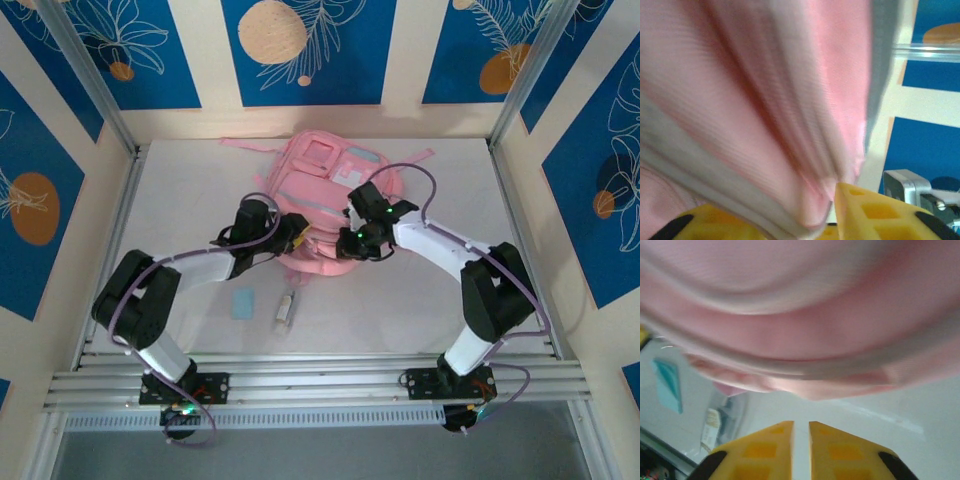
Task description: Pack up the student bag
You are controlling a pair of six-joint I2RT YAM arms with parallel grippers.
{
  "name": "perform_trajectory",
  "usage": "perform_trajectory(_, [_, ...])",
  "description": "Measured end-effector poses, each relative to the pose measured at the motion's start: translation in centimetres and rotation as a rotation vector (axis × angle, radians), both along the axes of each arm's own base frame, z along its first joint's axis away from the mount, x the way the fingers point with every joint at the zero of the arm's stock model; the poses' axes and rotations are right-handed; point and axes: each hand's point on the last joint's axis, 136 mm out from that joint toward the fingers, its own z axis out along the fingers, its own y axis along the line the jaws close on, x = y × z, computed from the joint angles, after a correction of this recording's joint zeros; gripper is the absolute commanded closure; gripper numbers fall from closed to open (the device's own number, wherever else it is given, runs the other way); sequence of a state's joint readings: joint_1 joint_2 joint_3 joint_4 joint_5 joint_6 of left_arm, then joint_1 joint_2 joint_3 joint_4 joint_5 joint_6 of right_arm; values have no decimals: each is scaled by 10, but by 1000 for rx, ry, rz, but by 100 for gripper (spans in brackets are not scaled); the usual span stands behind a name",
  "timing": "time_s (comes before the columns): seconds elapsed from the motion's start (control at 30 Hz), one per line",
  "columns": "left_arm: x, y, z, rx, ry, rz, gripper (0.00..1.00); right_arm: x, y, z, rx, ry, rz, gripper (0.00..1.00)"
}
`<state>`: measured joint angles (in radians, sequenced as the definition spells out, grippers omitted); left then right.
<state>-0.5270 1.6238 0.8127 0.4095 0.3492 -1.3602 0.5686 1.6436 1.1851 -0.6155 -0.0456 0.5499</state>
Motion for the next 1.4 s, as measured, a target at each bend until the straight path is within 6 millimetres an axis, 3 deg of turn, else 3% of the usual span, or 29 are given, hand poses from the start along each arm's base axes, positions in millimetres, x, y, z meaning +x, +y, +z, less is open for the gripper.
perform_trajectory(0.23, [-12,13,21,45,-51,-24,38,2,41,21,38,-100,45,63])
perform_trajectory(0.3, [-13,21,19,60,-51,-17,37,7,48,22,27,-124,34,59])
perform_trajectory(0.53, [0,63,0,132,-25,57,35,21,54,3,-85,-167,-64,58])
perform_trajectory(0.63, [8,71,-9,155,-22,71,42,26,54,-6,-145,-181,-109,60])
perform_trajectory(0.7, [15,71,-17,166,-14,70,55,28,54,-12,-183,-191,-135,61])
perform_trajectory(0.73, [18,70,-22,170,-10,66,67,30,53,-14,-202,-198,-149,62])
perform_trajectory(0.8, [22,66,-29,161,-5,56,83,35,49,-18,-240,-210,-180,65])
perform_trajectory(0.93, [25,60,-28,128,-17,39,100,44,40,-27,-303,-236,-225,67])
perform_trajectory(1.23, [16,59,-19,103,-42,21,100,65,31,-40,-424,-321,-241,65])
perform_trajectory(1.4, [8,51,-5,73,-63,-10,100,81,23,-37,-483,-403,-250,91])
